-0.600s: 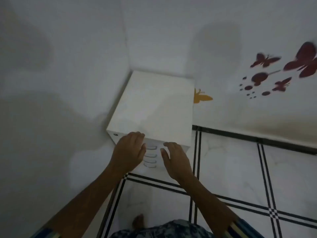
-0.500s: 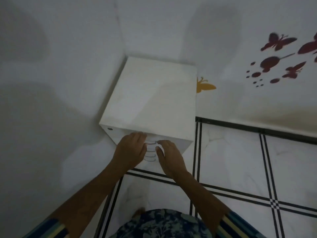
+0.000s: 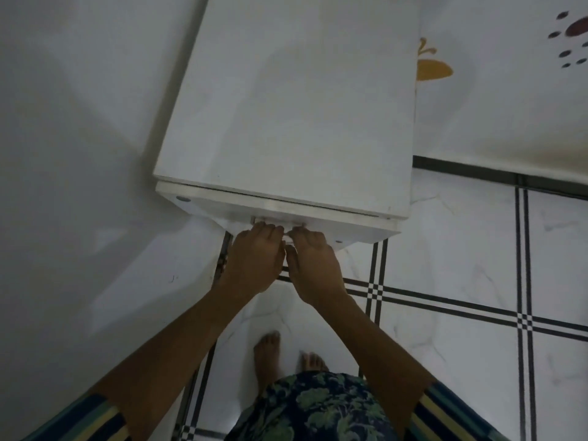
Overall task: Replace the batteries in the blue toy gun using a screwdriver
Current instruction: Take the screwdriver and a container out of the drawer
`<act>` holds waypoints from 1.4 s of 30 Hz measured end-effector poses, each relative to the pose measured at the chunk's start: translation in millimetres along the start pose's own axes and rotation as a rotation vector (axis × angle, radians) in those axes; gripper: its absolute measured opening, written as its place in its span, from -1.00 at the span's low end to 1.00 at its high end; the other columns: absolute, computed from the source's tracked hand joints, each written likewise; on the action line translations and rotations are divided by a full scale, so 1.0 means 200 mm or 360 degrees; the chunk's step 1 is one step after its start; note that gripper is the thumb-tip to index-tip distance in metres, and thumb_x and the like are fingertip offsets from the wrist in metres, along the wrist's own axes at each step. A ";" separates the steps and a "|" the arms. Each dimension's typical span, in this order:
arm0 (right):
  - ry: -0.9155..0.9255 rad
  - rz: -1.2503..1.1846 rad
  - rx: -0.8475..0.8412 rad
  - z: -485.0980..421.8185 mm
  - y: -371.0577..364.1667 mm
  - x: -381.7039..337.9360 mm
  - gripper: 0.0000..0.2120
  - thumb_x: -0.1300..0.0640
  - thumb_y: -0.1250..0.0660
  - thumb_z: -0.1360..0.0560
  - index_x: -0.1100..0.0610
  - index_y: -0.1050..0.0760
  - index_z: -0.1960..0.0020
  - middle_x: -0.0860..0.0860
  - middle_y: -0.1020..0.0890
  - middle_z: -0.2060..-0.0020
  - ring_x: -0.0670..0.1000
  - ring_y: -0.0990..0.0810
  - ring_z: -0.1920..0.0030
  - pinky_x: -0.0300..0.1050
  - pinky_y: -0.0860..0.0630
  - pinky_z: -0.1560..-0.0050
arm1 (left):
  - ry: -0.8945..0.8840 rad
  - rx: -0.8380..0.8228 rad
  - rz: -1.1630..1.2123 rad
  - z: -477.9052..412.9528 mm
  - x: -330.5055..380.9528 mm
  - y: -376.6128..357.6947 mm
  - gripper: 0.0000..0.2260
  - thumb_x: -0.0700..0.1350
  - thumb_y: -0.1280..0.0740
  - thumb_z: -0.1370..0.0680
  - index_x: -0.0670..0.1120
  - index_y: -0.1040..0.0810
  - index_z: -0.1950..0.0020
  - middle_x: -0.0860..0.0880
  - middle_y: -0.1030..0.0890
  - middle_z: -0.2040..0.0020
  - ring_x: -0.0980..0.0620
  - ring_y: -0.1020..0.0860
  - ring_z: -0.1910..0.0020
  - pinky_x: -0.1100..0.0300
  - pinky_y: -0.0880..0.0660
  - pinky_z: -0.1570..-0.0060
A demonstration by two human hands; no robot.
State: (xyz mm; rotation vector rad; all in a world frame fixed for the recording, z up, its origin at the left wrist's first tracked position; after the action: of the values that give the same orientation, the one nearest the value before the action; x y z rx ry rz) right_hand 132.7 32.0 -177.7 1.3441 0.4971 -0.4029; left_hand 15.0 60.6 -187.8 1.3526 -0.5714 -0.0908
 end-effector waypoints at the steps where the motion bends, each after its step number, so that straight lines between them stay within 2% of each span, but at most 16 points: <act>1: 0.0007 0.0017 0.0008 0.03 0.01 -0.02 -0.78 0.22 -0.25 -0.58 0.21 -0.54 -0.20 0.14 -0.63 -0.12 0.15 -0.58 -0.11 0.04 -0.53 -0.10 | -0.0021 0.0044 0.0029 0.02 0.02 0.02 -0.63 -0.09 -0.06 -0.53 -0.21 -0.62 0.01 -0.16 -0.66 0.17 -0.14 -0.63 0.22 0.02 -0.57 0.26; 4: 0.0134 -0.0004 0.0394 0.13 0.10 -0.07 -0.86 0.23 -0.30 -0.50 0.19 -0.60 -0.01 0.09 -0.66 0.14 0.06 -0.61 0.15 -0.10 -0.58 0.13 | -0.0084 0.0390 0.0133 0.11 0.05 0.15 -0.72 -0.09 -0.17 -0.56 -0.18 -0.63 0.10 -0.09 -0.65 0.27 -0.05 -0.59 0.34 0.10 -0.53 0.27; 7: 0.0168 0.0083 0.0678 0.15 0.19 -0.08 -0.79 0.14 -0.25 -0.52 0.20 -0.59 -0.04 0.11 -0.65 0.03 0.07 -0.57 0.02 -0.09 -0.47 -0.02 | -0.0072 0.0690 0.0008 0.14 0.02 0.25 -0.76 -0.10 -0.21 -0.54 -0.19 -0.63 0.06 -0.13 -0.64 0.17 -0.09 -0.57 0.20 0.08 -0.42 0.12; 9: -0.0057 0.0227 0.0531 0.11 0.20 -0.05 -0.74 0.04 -0.20 -0.55 0.17 -0.57 -0.06 0.11 -0.64 0.01 0.12 -0.57 -0.02 0.02 -0.48 -0.07 | 0.0038 0.0662 -0.0003 0.12 -0.02 0.26 -0.78 -0.12 -0.23 -0.53 -0.20 -0.62 0.04 -0.15 -0.62 0.12 -0.11 -0.56 0.15 0.05 -0.42 0.12; 11: -0.0238 0.0301 0.0315 0.08 0.18 -0.01 -0.65 -0.05 -0.10 -0.57 0.14 -0.57 0.07 0.08 -0.65 0.18 0.11 -0.59 0.15 0.01 -0.51 0.05 | 0.0168 0.0531 0.0083 0.10 -0.06 0.23 -0.79 -0.12 -0.23 -0.53 -0.19 -0.61 0.07 -0.13 -0.62 0.18 -0.08 -0.55 0.22 0.08 -0.47 0.21; 14: -0.0319 0.0258 0.0170 0.08 0.16 0.02 -0.62 -0.05 -0.07 -0.57 0.10 -0.47 0.29 0.01 -0.53 0.42 0.03 -0.47 0.38 -0.09 -0.44 0.24 | 0.0419 0.0340 0.0188 0.08 -0.10 0.22 -0.79 -0.11 -0.23 -0.52 -0.15 -0.58 0.23 -0.08 -0.56 0.36 -0.02 -0.49 0.40 0.17 -0.48 0.43; 16: -0.0444 0.0120 0.0102 0.07 0.15 0.04 -0.74 0.03 -0.19 -0.56 0.11 -0.47 0.24 0.01 -0.52 0.34 0.02 -0.48 0.30 -0.10 -0.43 0.24 | 0.0569 0.0325 0.0295 0.06 -0.14 0.20 -0.78 -0.12 -0.25 -0.54 -0.14 -0.53 0.28 -0.05 -0.50 0.41 -0.01 -0.47 0.45 0.20 -0.48 0.45; 18: -0.0616 0.0087 0.0183 0.07 0.17 0.07 -0.82 0.06 -0.31 -0.53 0.17 -0.51 -0.03 0.09 -0.55 0.04 0.08 -0.50 0.00 -0.07 -0.47 0.07 | 0.0572 0.0373 0.0290 0.04 -0.17 0.18 -0.80 -0.13 -0.25 -0.52 -0.16 -0.48 0.29 -0.07 -0.46 0.40 -0.03 -0.44 0.45 0.17 -0.45 0.44; 20: -0.0775 0.0110 0.0263 0.06 0.18 0.09 -0.56 0.04 -0.37 -0.50 0.23 -0.40 -0.28 0.15 -0.48 -0.21 0.14 -0.40 -0.20 -0.04 -0.43 -0.13 | 0.0690 0.0349 0.0244 0.02 -0.21 0.15 -0.85 -0.13 -0.29 -0.50 -0.21 -0.49 0.19 -0.12 -0.46 0.31 -0.06 -0.44 0.36 0.14 -0.37 0.39; 22: -0.0918 0.0011 0.0281 0.02 0.17 0.07 -0.40 0.02 -0.38 -0.49 0.27 -0.28 -0.41 0.19 -0.44 -0.27 0.16 -0.36 -0.26 -0.04 -0.38 -0.22 | 0.0920 0.0235 0.0258 0.01 -0.27 0.10 -0.81 -0.13 -0.33 -0.51 -0.26 -0.48 0.01 -0.13 -0.46 0.20 -0.05 -0.44 0.27 0.14 -0.34 0.32; 24: -0.0999 -0.0071 0.0313 0.00 0.15 0.06 -0.30 0.02 -0.40 -0.48 0.28 -0.19 -0.47 0.21 -0.42 -0.30 0.19 -0.36 -0.29 0.03 -0.41 -0.26 | 0.1036 0.0074 0.0295 0.02 -0.30 0.06 -0.78 -0.14 -0.33 -0.53 -0.28 -0.45 -0.04 -0.15 -0.49 0.17 -0.03 -0.44 0.27 0.15 -0.36 0.31; 27: -0.1049 0.0023 0.0292 -0.03 0.14 0.07 -0.26 0.00 -0.40 -0.50 0.27 -0.14 -0.50 0.21 -0.41 -0.32 0.20 -0.37 -0.31 0.11 -0.44 -0.25 | 0.1135 -0.0203 0.0350 0.05 -0.31 0.01 -0.90 -0.24 -0.27 -0.55 -0.19 -0.38 0.14 -0.14 -0.48 0.25 0.01 -0.42 0.35 0.21 -0.35 0.38; 31: -0.0887 0.0111 0.0183 -0.03 0.12 0.07 -0.25 -0.10 -0.44 -0.45 0.27 -0.26 -0.46 0.20 -0.45 -0.28 0.18 -0.41 -0.28 0.13 -0.43 -0.26 | 0.1153 -0.0215 0.0590 0.06 -0.30 0.03 -0.67 -0.16 -0.26 -0.56 -0.11 -0.27 0.39 -0.04 -0.36 0.44 0.04 -0.34 0.49 0.25 -0.21 0.51; 34: -0.0864 -0.0100 0.0228 -0.03 0.12 0.09 -0.26 -0.11 -0.57 -0.30 0.25 -0.40 -0.31 0.19 -0.43 -0.22 0.19 -0.38 -0.26 0.11 -0.40 -0.23 | 0.1241 0.0043 0.0834 0.10 -0.25 0.14 -0.65 -0.07 -0.20 -0.58 -0.10 -0.28 0.39 -0.03 -0.35 0.45 -0.01 -0.36 0.44 0.22 -0.22 0.44; 38: -0.1043 -0.0378 0.0317 -0.02 0.13 0.11 0.01 -0.08 -0.67 -0.14 0.28 -0.25 -0.38 0.18 -0.32 -0.31 0.18 -0.30 -0.34 0.03 -0.31 -0.35 | 0.1383 0.0030 0.0961 0.23 -0.21 0.27 -0.64 -0.01 -0.09 -0.62 -0.13 -0.32 0.33 -0.10 -0.44 0.33 -0.05 -0.41 0.32 0.14 -0.28 0.29; 42: -0.1179 -0.0475 -0.0065 -0.03 0.08 0.14 -0.24 -0.16 -0.59 -0.24 0.29 -0.41 -0.21 0.18 -0.46 -0.22 0.18 -0.51 -0.16 0.03 -0.54 -0.11 | 0.1502 0.0008 0.1034 0.35 -0.21 0.30 -0.53 0.02 -0.07 -0.65 -0.24 -0.45 0.32 -0.21 -0.54 0.31 -0.12 -0.49 0.28 0.06 -0.40 0.10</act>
State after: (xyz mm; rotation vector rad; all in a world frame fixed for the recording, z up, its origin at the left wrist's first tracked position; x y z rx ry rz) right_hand 164.9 41.9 -181.0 0.9850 0.0780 -1.0771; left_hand -67.6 29.4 -137.8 1.0017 -0.1698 1.0251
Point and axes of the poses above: each hand's wrist, its own z-axis away from the middle knuckle, its own y-axis out of the back of the hand, x = y × z, the point moved 3 cm from there along -z, towards the middle knuckle
